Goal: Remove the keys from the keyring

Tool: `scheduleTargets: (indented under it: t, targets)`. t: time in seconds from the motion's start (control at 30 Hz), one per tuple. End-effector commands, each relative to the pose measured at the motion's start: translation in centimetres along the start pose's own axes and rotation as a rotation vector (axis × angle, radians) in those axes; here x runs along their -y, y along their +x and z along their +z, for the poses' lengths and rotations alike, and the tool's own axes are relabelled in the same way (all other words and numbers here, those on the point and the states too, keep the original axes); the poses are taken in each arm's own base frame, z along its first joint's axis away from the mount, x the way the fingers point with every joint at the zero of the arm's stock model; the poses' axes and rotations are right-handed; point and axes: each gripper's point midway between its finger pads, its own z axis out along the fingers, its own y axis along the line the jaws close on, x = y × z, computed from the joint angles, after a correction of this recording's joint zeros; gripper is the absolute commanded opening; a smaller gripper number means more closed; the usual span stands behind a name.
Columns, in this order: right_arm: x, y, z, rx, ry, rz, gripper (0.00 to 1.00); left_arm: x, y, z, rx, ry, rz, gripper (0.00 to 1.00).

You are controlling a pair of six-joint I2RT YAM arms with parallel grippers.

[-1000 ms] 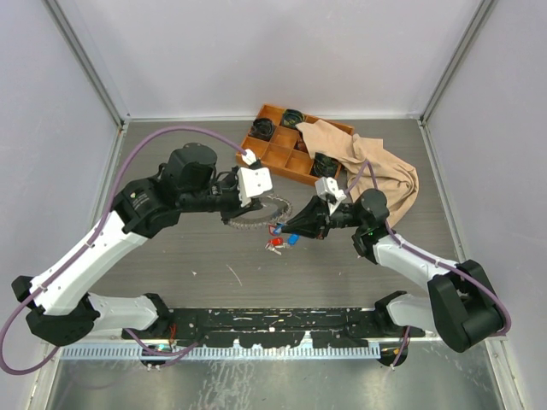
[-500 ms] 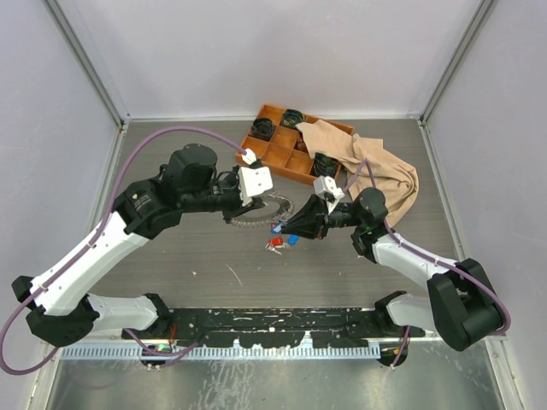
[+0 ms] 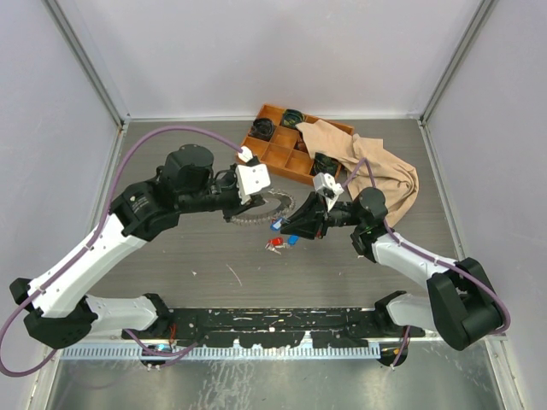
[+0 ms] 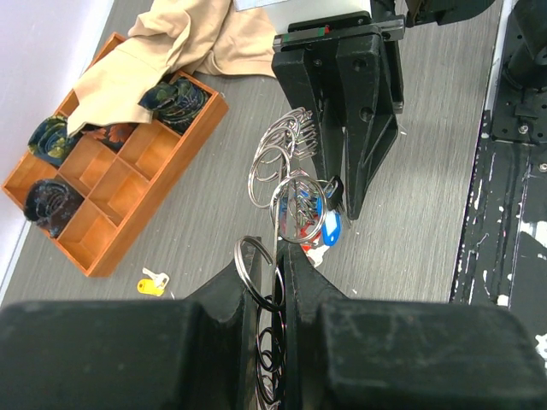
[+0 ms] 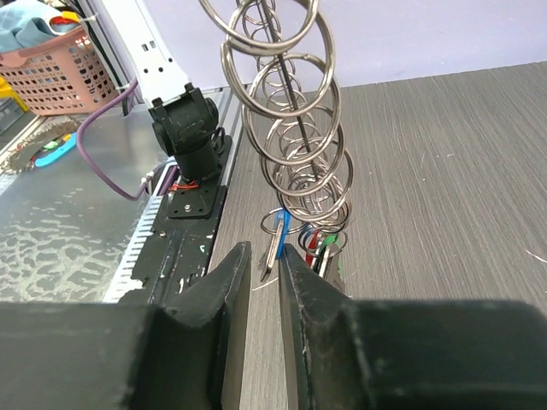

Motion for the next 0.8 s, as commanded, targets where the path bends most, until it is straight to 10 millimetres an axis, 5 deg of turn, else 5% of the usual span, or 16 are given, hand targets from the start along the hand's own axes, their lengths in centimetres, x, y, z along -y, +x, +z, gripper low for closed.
scheduleTargets:
  t: [0.0,0.4,0.77]
  targets:
    - [0.2,-2.6,0.5,0.053,0.008,-0.033,0.26,-1.2,-3.8,-1.2,0.149,-0.068,0.026,0.0]
    - [0.5,-3.3,0.6,0.084,0.037,0.025,0.24,-1.6,-4.2,-1.2,0.188,-0.096,0.013,0.0]
    - [0.0,-3.7,0.4,0.08,0.016,0.055,0.01,-2.4,-4.0,-1.4,0.281,-0.189,0.017,0.0]
